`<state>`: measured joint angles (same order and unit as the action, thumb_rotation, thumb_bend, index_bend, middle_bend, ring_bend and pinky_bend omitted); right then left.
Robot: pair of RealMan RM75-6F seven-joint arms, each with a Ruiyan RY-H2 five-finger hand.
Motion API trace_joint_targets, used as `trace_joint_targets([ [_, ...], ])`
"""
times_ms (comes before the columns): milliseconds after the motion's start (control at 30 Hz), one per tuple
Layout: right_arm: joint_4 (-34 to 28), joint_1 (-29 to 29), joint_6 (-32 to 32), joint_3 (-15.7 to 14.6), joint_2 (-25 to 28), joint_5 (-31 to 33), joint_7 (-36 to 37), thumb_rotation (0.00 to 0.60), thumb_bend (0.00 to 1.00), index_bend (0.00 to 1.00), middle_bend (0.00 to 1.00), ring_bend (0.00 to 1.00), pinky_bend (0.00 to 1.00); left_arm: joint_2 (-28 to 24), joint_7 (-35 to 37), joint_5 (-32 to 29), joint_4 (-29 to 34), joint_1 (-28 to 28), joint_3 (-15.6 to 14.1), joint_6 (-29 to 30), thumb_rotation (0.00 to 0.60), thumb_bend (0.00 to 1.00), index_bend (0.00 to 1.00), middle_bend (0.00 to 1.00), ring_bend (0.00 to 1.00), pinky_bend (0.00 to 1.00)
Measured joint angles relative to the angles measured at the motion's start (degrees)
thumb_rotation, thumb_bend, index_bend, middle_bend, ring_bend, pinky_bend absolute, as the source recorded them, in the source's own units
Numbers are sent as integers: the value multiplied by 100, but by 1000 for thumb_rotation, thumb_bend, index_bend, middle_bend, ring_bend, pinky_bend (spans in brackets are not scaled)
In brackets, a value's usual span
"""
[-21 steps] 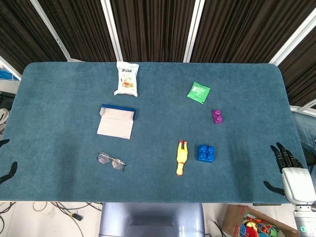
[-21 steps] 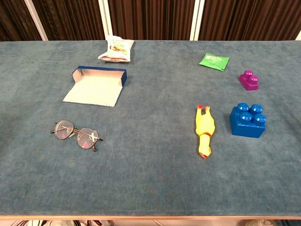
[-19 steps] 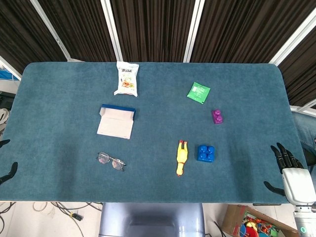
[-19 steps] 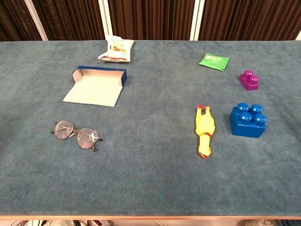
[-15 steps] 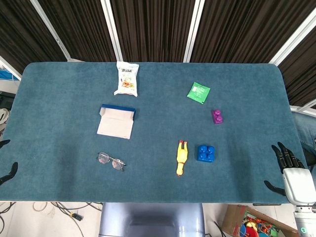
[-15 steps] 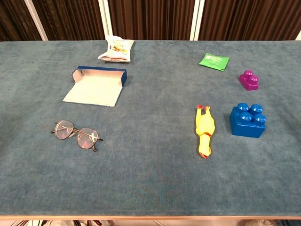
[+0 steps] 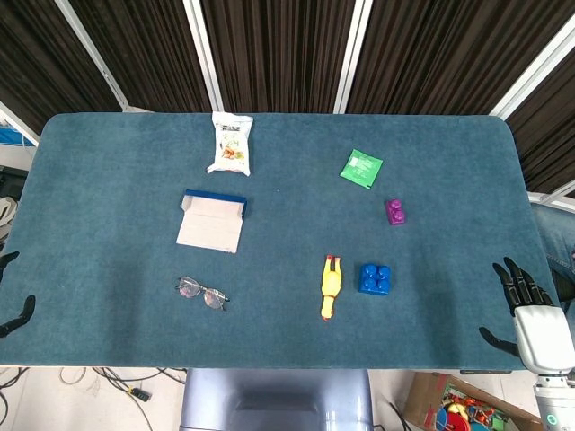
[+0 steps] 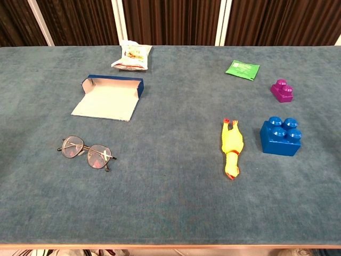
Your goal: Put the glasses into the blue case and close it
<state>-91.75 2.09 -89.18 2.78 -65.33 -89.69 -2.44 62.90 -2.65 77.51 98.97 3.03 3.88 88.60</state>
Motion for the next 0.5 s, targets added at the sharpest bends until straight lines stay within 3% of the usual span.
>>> trace_joint_targets([
  [300,-93,-4,74,17,28,122,-63,600,167,0,0,118,272,25,-14,240,-47,212,-106,-462,600,345,137,50,0,0],
  [500,-127,8,190,30,43,255,-59,600,167,0,0,118,272,-25,-109,513,-84,785,-56,-1191,600,345,147,47,0,0],
])
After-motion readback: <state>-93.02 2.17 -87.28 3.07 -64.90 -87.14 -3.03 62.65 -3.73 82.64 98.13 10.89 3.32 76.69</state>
